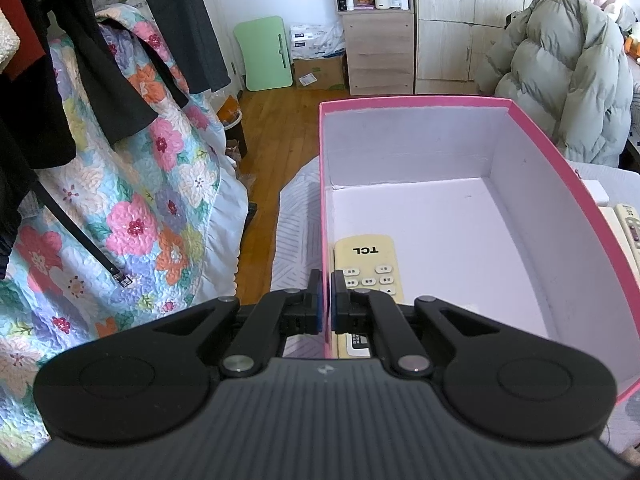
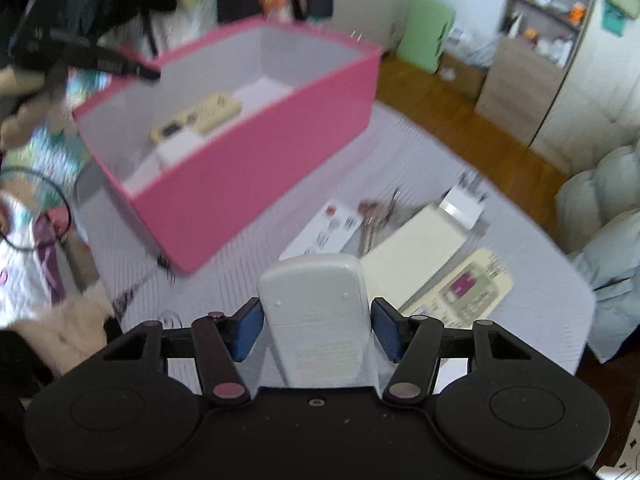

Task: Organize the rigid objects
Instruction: 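Carry the white remote into the pink box with the right tool and release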

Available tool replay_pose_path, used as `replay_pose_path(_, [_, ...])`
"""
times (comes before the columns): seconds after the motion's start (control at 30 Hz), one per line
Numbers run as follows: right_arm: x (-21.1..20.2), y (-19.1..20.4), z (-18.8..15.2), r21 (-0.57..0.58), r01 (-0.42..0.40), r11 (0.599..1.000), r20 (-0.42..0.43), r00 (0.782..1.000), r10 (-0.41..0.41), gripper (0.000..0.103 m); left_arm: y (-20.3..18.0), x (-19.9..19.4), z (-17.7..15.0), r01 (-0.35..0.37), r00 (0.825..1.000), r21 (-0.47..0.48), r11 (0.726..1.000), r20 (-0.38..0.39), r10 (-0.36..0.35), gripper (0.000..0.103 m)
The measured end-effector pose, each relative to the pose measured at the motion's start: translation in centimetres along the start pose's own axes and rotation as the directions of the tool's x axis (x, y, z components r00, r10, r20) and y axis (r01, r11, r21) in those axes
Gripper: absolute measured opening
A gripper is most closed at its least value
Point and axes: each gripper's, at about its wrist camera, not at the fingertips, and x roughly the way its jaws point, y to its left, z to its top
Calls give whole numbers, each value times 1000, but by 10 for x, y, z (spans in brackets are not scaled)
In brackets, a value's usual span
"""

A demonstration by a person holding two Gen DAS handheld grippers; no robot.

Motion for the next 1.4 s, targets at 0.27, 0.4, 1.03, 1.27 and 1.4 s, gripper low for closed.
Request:
replay_pose_path(0.27, [-29, 3, 14, 26, 45, 999, 121, 992, -47, 62, 1, -2, 0, 3, 1000, -4, 1000, 2, -3, 3])
replay_pose_path(0.4, [-40, 4, 22, 39, 29, 999, 167, 985, -35, 62, 2, -4, 0, 5, 1000, -3, 1000, 6, -5, 3])
replay_pose_path(1.03, [-36, 39, 110, -132, -175, 976, 398, 892, 214, 62, 5, -5, 3, 16, 1000, -2, 1000, 16, -16, 2])
replay_pose_path(1.27, [51, 59, 134, -125, -53, 991, 370, 924, 96, 62, 3, -6, 3, 27, 999, -15, 1000, 21, -27, 2])
replay_pose_path(1.4, [73, 68, 134, -138, -10, 990, 347, 936, 58, 62, 3, -7, 2, 29, 999, -10, 1000, 25, -28, 2])
